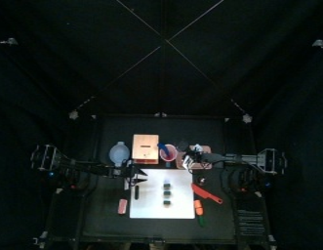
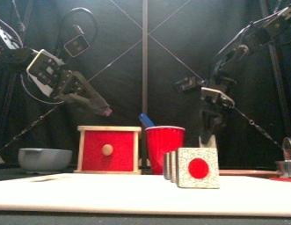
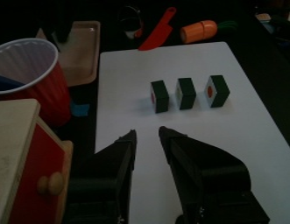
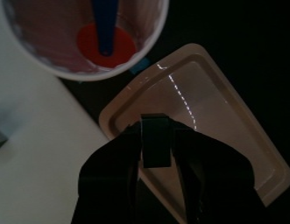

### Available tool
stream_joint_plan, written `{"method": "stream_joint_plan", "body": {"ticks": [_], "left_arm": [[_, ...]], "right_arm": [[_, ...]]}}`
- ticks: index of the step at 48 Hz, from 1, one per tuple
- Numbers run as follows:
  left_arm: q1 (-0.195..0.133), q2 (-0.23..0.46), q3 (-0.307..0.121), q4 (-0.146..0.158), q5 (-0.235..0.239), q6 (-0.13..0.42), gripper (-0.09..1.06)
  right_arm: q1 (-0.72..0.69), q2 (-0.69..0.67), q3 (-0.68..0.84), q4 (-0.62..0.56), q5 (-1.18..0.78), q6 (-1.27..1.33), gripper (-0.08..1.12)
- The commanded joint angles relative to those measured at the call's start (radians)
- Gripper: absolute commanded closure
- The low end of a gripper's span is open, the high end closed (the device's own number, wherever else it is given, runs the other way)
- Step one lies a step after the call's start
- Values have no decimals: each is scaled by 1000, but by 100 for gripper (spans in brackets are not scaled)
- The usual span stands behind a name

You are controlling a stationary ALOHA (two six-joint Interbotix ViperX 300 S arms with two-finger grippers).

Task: Place sushi on board then cut the sushi with the knife then place the pieces on the plate
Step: Place the 4 sushi pieces on the plate

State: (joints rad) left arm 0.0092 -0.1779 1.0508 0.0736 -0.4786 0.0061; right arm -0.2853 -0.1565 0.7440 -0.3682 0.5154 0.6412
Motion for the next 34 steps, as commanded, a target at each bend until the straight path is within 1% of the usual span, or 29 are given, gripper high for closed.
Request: {"method": "stream_joint_plan", "body": {"ticks": [1, 10, 16, 28, 34], "left_arm": [[3, -9, -15, 3, -3, 2, 27], [3, -9, -18, 3, -5, 2, 27], [3, -9, -17, 2, -5, 2, 27], [3, -9, -17, 2, -5, 2, 27], [2, -9, -18, 2, -3, 2, 27]], "right_arm": [[-20, 25, 2, 0, -44, -3, 43], [-32, 106, 5, -9, -71, -2, 30], [-32, 110, -5, -9, -69, -8, 24], [-17, 29, -29, -12, -26, -9, 22], [77, 8, -66, -17, -23, -15, 22]]}}
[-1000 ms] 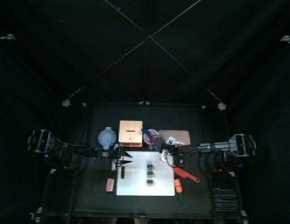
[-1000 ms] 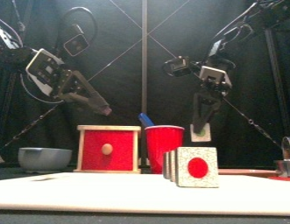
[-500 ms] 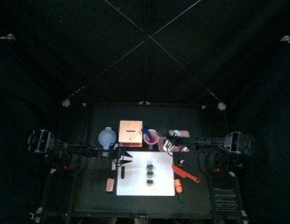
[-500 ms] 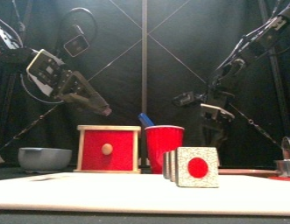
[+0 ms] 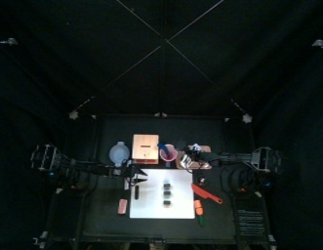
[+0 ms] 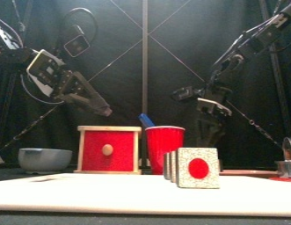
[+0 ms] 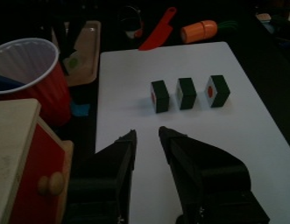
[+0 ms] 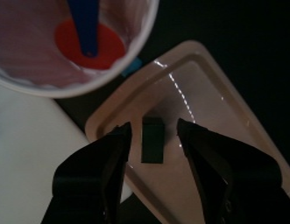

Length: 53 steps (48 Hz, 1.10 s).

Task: Place sushi on board then cut the sushi with the knife then place the pieces on the plate
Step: Place the 4 sushi pieces on the plate

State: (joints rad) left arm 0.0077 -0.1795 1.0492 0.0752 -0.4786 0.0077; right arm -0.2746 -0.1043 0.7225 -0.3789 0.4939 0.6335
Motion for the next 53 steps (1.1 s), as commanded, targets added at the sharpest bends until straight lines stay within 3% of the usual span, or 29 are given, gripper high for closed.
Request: {"method": "stream_joint_plan", "body": {"ticks": [1, 9, 19, 53], "left_arm": [[5, -8, -17, 0, -5, 0, 27], [5, -8, -17, -2, -3, 0, 27], [5, -8, -17, -3, -3, 0, 27], [5, -6, -14, -3, -3, 0, 27]], "right_arm": [[84, -43, -52, -11, -3, -9, 23], [249, -6, -97, -81, 0, 6, 23], [357, 60, -150, -80, 0, 6, 24], [414, 213, -241, -29, 0, -5, 24]]}}
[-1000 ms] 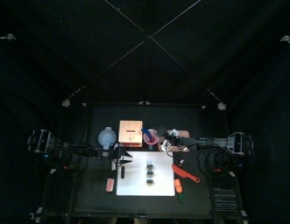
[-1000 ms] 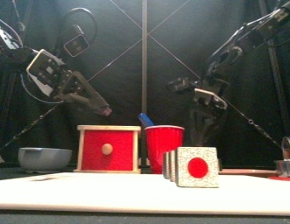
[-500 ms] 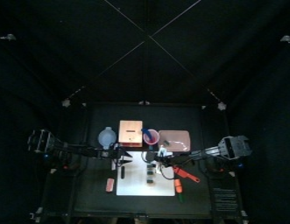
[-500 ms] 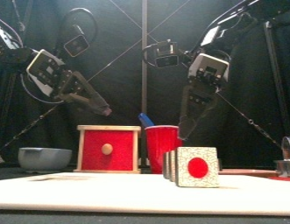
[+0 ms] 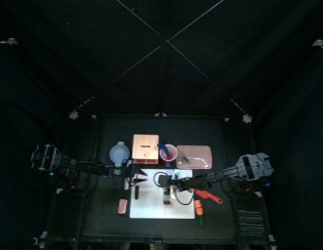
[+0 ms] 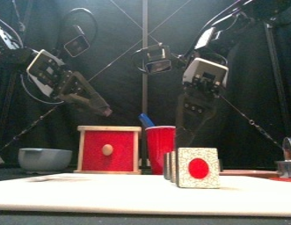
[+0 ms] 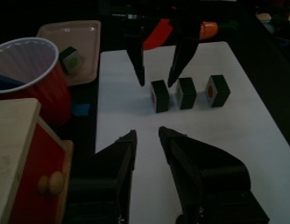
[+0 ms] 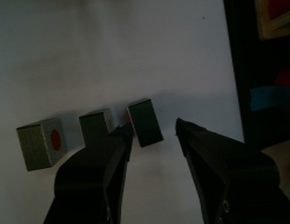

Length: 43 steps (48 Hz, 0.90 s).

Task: Place sushi on board then cut the sushi with the knife then place the pieces on the plate
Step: Place the 4 sushi pieces on the plate

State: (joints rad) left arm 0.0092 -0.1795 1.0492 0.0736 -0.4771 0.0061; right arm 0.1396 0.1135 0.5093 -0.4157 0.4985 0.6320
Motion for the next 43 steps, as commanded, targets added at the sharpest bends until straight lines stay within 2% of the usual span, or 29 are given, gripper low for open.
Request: {"method": "stream_joint_plan", "body": {"ticks": [1, 12, 22, 34, 43], "left_arm": [[3, -5, -14, 0, -5, 2, 27], [3, -5, -12, -2, -5, 2, 27], [3, -3, -12, 0, -5, 2, 27], [5, -3, -17, 2, -5, 2, 27], [5, -3, -15, 3, -5, 3, 27]], "right_arm": [[-2, 2, -29, 8, -5, -3, 24], [0, 48, -49, 6, -6, -5, 27], [-8, 32, -41, 9, 6, 2, 48], [-94, -161, 34, 2, 192, 9, 50], [-224, -327, 120, 11, 262, 15, 50]]}}
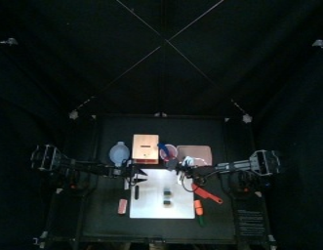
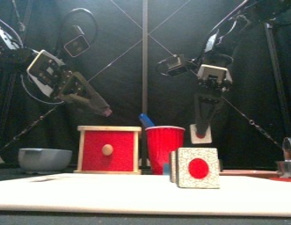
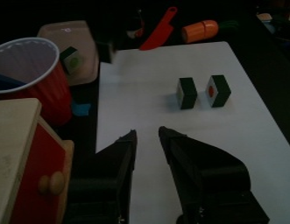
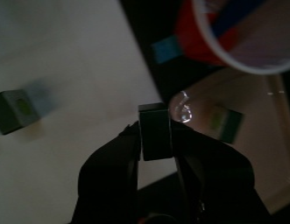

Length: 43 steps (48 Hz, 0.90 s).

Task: Place sushi on board then cut the sushi with the knife then place the pieces on the plate
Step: Place the 4 sushi pieces on the plate

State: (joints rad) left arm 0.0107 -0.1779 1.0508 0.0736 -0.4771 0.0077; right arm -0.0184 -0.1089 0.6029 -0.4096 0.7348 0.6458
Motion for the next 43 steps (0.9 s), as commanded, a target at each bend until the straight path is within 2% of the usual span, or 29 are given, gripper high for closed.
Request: {"method": "stream_joint_plan", "body": {"ticks": [1, 10, 24, 34, 43], "left_arm": [[5, -5, -17, 3, -5, 2, 27], [6, -5, -15, 3, -5, 2, 27], [21, -3, -12, 3, -5, 2, 27], [25, -3, -11, 3, -5, 2, 27], [29, -3, -12, 5, -5, 2, 27]], "right_arm": [[-81, -117, 37, 6, 31, 2, 50], [-227, -167, 123, 11, 32, 0, 50], [-357, -97, 209, 69, -147, -12, 49], [-376, -23, 238, 84, -218, -14, 33], [-376, -49, 219, 74, -186, -15, 22]]}}
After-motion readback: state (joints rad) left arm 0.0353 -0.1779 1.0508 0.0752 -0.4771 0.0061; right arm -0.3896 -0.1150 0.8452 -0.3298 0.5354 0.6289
